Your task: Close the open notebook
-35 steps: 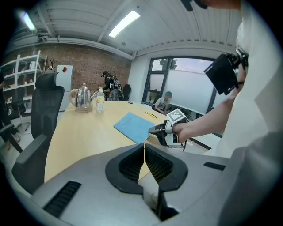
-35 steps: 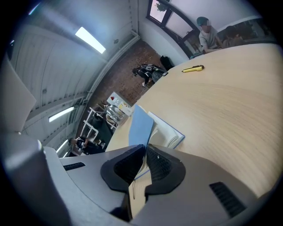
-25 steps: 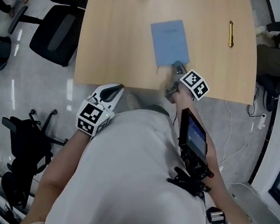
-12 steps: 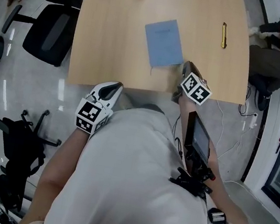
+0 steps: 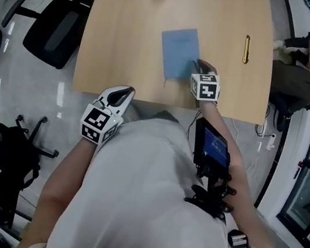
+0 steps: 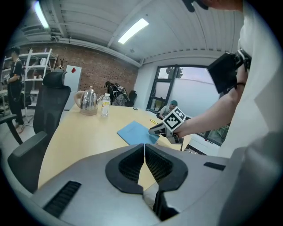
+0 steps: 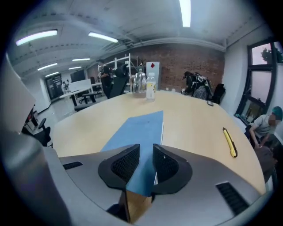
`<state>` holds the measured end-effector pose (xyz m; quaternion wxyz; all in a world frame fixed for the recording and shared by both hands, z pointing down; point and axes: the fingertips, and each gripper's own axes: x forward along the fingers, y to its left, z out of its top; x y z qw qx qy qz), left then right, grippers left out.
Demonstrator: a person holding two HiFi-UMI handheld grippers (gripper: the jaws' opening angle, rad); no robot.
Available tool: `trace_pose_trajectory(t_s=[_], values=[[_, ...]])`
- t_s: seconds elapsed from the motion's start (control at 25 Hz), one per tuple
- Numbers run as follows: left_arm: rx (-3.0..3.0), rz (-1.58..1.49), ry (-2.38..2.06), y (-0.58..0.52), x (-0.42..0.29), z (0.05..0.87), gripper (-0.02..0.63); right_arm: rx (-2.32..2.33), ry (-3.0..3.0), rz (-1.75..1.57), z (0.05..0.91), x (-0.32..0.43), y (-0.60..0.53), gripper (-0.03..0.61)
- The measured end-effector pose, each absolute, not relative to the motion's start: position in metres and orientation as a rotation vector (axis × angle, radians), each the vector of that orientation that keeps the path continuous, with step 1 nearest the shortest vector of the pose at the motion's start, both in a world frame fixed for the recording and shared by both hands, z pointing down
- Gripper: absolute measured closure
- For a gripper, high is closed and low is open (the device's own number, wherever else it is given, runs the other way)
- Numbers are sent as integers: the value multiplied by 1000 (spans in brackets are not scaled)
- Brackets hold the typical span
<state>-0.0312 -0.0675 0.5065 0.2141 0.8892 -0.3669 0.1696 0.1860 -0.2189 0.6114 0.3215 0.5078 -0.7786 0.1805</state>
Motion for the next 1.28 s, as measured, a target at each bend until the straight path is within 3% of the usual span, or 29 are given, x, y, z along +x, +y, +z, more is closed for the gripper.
trace_pose_trajectory(t_s=[0.12, 1.28], values=[[2435, 471, -1083, -75, -34, 503, 601, 1247, -2001, 537, 640, 187, -222, 486], [2317, 435, -1330, -81, -17, 488, 601, 1125, -2103, 845, 663, 186, -227, 488]])
